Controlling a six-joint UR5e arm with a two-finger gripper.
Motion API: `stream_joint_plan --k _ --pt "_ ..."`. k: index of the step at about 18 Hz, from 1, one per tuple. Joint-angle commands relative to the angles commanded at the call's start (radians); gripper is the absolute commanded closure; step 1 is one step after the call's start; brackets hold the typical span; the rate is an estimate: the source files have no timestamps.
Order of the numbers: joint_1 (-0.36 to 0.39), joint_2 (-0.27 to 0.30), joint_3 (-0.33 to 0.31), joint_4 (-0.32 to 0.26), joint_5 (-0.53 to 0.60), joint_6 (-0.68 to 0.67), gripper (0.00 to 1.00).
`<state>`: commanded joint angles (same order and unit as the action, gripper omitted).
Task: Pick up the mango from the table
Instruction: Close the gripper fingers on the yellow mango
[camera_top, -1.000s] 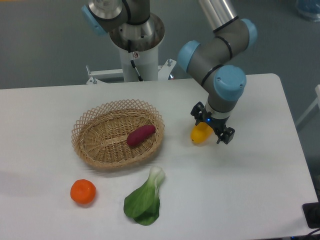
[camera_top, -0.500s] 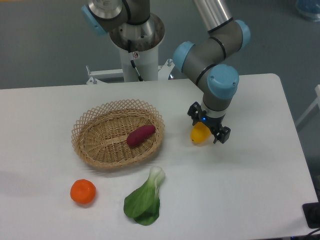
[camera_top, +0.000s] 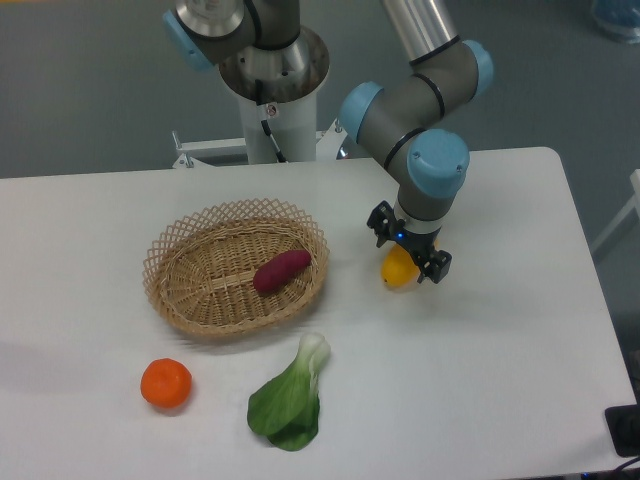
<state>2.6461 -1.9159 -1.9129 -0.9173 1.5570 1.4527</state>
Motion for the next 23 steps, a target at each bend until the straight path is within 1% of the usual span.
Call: stream_joint_plan --k 2,7,11,13,16,18,20,21,22,23 --pt "-0.006 -0.002 0.000 0.000 0.002 -0.008 0.00" --pt "-0.026 -0.015 0.002 0.008 0.009 -0.103 0.00" --pt "-0.029 -0.028 -0.008 0.034 0.023 -0.103 0.00" --pt "-0.029 -0.029 -0.009 0.035 0.047 -0.104 0.00" --pt "-0.029 -0.031 -0.009 0.035 0.049 -0.100 0.01" --pt "-0.029 -0.034 -0.009 0.037 0.049 -0.103 0.11" --pt "-0.029 -0.035 -0.008 0.037 0.051 -0.101 0.27" --pt "-0.029 -0.035 -0.008 0.037 0.055 -0.098 0.32" --pt "-0.031 -0.035 -0.008 0.037 0.075 -0.100 0.35" --pt "-0.032 -0.035 -0.006 0.037 0.096 -0.104 0.39"
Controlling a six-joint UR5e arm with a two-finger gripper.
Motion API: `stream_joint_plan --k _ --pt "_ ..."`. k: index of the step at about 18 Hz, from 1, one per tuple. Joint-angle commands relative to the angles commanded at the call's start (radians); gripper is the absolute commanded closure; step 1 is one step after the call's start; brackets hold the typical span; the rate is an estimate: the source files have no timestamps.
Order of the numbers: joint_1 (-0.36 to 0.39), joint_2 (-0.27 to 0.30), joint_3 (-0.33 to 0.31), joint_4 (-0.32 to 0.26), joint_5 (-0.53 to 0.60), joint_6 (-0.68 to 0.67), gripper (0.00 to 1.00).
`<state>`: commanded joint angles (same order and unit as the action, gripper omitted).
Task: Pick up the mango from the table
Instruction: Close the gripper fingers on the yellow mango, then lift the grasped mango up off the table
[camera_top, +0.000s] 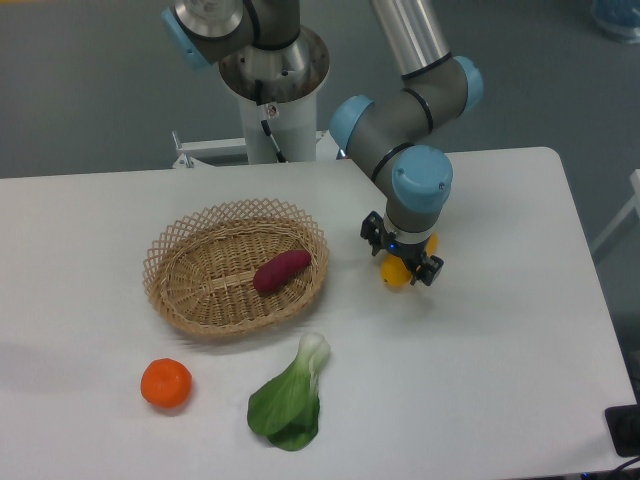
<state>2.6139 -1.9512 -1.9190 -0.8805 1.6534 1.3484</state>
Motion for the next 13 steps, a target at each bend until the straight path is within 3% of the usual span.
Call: stream_joint_plan --k 3,7,13 --pt "-0.009 0.002 0.009 0.002 0.014 0.000 0.48" --pt "-0.009 0.008 0.040 -0.014 0.016 0.000 0.53" --pt "-0.008 0.014 0.089 -0.025 0.008 0.001 0.52"
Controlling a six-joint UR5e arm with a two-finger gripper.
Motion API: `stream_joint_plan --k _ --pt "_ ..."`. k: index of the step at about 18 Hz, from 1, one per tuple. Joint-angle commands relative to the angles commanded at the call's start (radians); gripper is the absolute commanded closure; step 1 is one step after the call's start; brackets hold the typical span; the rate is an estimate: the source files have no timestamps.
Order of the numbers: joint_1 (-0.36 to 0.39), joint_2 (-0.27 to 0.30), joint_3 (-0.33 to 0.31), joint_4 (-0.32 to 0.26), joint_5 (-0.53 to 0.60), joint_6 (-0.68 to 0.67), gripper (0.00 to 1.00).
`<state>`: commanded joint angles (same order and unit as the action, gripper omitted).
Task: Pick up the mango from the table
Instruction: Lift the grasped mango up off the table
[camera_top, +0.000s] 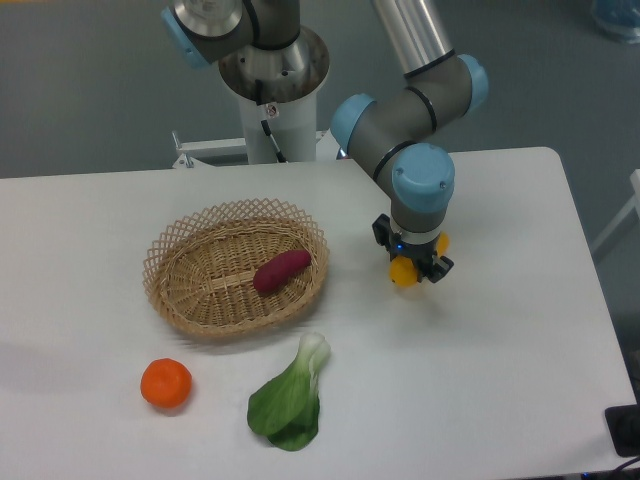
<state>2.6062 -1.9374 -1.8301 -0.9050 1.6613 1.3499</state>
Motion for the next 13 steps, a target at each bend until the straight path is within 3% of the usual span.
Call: stream_joint_plan --k 5,13 --pt "0.003 0.000 0.040 -0.005 -0.003 -0.003 0.52" --pt "0.012 -0.047 0.204 -0.075 -0.048 -0.015 0.47"
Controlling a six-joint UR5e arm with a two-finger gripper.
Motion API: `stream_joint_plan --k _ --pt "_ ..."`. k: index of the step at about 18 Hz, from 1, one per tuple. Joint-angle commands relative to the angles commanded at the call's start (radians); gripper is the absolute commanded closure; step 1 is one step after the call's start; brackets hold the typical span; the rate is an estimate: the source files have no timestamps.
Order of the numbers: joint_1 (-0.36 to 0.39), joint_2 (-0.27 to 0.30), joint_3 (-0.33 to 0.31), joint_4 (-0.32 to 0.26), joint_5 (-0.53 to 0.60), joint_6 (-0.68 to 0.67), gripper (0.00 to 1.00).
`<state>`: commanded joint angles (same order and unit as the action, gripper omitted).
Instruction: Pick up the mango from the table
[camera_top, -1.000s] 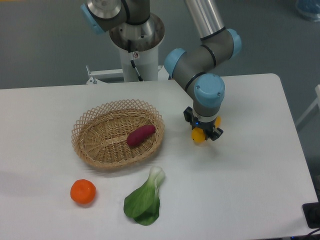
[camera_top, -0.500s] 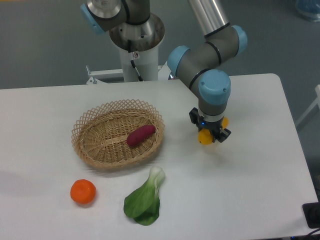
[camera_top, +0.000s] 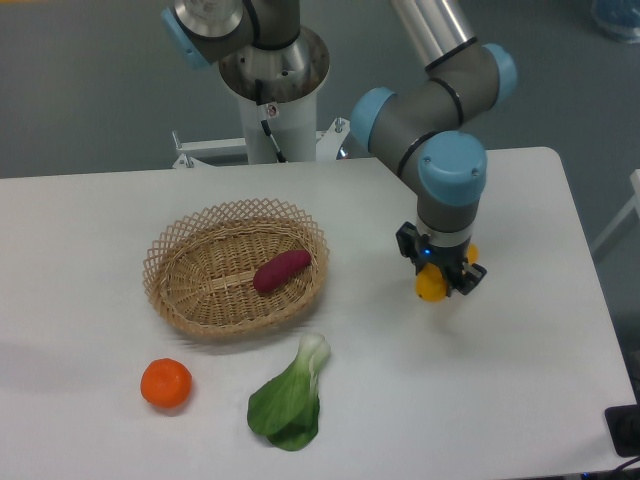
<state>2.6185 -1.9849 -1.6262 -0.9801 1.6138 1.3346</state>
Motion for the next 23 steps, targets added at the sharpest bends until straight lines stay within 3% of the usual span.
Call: stream_joint_plan --k 8,23 --pt "0.005 -0.043 0.103 -0.011 -0.028 -0.002 0.47" --pt "0.005 -0.046 0.109 -0.011 -0.023 -0.005 0.46"
